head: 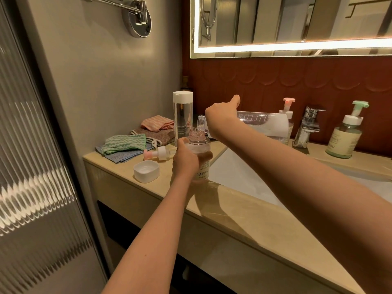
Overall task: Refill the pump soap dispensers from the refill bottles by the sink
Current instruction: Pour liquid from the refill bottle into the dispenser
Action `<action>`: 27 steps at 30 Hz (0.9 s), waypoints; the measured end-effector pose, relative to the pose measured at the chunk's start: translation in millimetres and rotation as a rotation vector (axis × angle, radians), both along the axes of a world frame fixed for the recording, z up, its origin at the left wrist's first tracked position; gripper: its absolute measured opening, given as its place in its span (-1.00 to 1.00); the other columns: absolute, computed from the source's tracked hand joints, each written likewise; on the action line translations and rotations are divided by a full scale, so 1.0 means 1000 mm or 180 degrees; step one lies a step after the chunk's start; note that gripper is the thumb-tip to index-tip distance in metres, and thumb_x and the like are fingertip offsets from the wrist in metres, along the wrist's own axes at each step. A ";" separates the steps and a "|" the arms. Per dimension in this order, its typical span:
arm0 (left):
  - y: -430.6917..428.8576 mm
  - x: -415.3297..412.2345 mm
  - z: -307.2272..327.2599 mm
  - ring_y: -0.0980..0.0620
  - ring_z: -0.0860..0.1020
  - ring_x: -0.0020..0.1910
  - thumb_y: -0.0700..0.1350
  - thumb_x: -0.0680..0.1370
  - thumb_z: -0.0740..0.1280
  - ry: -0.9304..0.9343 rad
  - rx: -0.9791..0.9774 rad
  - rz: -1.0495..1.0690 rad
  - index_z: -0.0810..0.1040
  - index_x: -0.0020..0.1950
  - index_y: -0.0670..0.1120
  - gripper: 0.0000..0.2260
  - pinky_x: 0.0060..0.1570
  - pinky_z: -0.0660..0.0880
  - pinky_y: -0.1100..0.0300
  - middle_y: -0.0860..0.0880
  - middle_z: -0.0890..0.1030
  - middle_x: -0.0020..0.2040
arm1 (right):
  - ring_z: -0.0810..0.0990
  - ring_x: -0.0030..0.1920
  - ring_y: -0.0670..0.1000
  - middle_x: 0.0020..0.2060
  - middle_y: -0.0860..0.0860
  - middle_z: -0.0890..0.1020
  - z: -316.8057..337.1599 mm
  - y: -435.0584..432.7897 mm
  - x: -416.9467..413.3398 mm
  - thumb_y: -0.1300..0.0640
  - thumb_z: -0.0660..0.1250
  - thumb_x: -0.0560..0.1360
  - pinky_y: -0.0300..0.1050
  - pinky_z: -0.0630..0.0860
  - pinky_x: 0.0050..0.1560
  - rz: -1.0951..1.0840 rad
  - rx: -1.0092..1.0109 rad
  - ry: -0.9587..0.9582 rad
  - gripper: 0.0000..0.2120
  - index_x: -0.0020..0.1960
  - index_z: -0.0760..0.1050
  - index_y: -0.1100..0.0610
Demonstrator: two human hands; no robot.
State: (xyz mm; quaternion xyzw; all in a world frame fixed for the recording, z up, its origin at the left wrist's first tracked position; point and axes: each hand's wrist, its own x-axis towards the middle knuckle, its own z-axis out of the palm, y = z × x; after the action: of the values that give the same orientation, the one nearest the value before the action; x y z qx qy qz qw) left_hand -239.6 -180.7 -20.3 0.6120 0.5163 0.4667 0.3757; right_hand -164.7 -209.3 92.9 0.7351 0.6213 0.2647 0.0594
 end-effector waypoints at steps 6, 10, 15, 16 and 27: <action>0.000 0.000 0.000 -0.15 0.41 0.29 -0.03 0.39 0.49 0.0006 0.0002 0.0006 0.19 0.38 -0.03 -0.32 0.16 0.41 -0.07 -0.10 0.45 0.31 | 0.46 0.06 0.08 -0.21 0.05 0.47 0.001 -0.001 0.000 0.16 0.28 0.53 0.12 0.19 0.29 -0.0019 -0.0020 0.0064 -0.91 -0.03 0.38 0.13; -0.001 0.000 0.000 -0.15 0.41 0.29 -0.05 0.40 0.48 -0.0047 0.0013 -0.0006 0.19 0.39 -0.03 -0.33 0.16 0.40 -0.06 -0.09 0.45 0.31 | 0.44 0.01 0.08 -0.18 0.04 0.48 0.001 -0.001 -0.001 0.17 0.28 0.53 0.13 0.19 0.29 -0.0022 -0.0013 0.0015 -0.91 -0.04 0.38 0.15; -0.001 0.000 0.000 -0.15 0.41 0.29 -0.06 0.40 0.48 -0.0045 0.0024 -0.0018 0.20 0.38 -0.03 -0.34 0.17 0.39 -0.07 -0.09 0.45 0.30 | 0.43 0.02 0.08 -0.25 0.05 0.44 0.001 0.000 0.000 0.15 0.28 0.53 0.12 0.19 0.29 -0.0019 -0.0008 0.0049 -0.90 -0.04 0.37 0.14; -0.001 0.000 0.000 -0.15 0.41 0.29 -0.05 0.40 0.48 -0.0048 0.0028 -0.0011 0.20 0.38 -0.04 -0.34 0.17 0.40 -0.06 -0.09 0.45 0.30 | 0.42 0.01 0.08 -0.28 0.05 0.42 0.001 0.000 0.000 0.15 0.27 0.53 0.12 0.19 0.28 -0.0026 -0.0009 0.0049 -0.90 -0.04 0.37 0.14; -0.001 0.000 0.000 -0.13 0.44 0.25 -0.05 0.39 0.49 -0.0029 0.0105 0.0013 0.22 0.36 -0.05 -0.35 0.12 0.39 0.00 -0.07 0.48 0.26 | 0.44 0.02 0.09 -0.14 0.05 0.49 0.001 0.000 -0.001 0.17 0.27 0.53 0.12 0.19 0.27 -0.0065 -0.0023 -0.0051 -0.92 -0.04 0.38 0.15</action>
State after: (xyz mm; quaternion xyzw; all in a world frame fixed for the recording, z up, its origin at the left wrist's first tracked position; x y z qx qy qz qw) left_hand -239.7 -181.4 -20.7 0.6148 0.5081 0.4787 0.3670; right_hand -166.1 -208.9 94.2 0.7391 0.6142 0.2677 0.0698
